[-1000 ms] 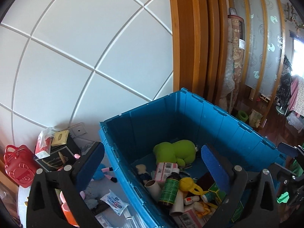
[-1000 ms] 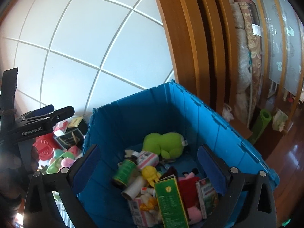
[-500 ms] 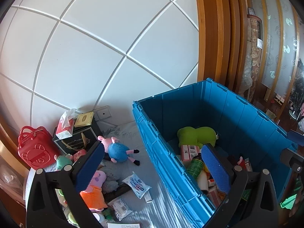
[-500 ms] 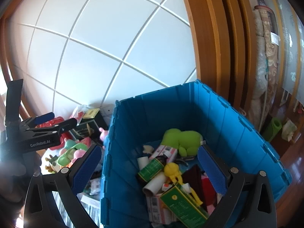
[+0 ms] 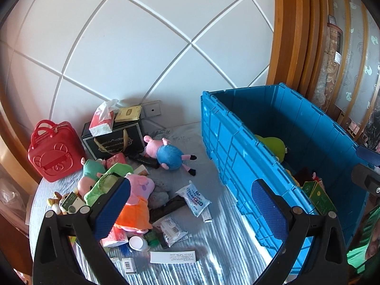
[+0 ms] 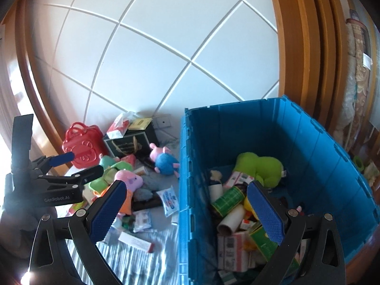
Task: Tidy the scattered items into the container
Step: 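Move both tools back toward the pile on the table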
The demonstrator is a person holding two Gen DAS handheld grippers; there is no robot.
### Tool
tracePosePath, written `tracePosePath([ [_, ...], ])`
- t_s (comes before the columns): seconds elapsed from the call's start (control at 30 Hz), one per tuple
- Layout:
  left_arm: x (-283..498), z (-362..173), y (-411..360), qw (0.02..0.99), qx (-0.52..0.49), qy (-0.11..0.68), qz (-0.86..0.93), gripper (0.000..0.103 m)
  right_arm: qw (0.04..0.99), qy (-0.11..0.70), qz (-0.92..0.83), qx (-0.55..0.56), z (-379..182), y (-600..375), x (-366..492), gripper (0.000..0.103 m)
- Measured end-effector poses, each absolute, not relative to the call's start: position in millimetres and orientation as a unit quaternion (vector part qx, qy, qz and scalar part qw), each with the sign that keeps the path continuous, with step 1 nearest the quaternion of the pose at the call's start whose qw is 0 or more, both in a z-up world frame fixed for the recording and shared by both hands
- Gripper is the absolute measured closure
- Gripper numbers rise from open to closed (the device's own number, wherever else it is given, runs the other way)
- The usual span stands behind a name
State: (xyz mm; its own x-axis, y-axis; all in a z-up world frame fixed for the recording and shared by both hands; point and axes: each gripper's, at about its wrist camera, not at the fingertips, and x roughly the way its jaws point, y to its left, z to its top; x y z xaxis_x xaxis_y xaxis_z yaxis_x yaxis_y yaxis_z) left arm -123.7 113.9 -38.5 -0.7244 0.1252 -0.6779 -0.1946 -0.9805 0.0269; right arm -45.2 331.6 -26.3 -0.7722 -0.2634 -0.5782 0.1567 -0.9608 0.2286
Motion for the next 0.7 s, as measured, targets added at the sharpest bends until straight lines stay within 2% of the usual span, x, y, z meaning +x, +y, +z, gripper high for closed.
tracePosePath([
  [0.4,-97.9,-80.3,-23.7,-0.002,-0.393,0.025,0.919,0.000,0.177,-0.047,-0.923,0.337,-48.9,220.8,-48.4,0.000],
  [0.7,-72.1,-132.3,-135.5,-0.068,-0.438,0.013,0.896,0.001,0.205,-0.023,-0.901,0.382,-101.2,136.9,-50.3,0.000],
])
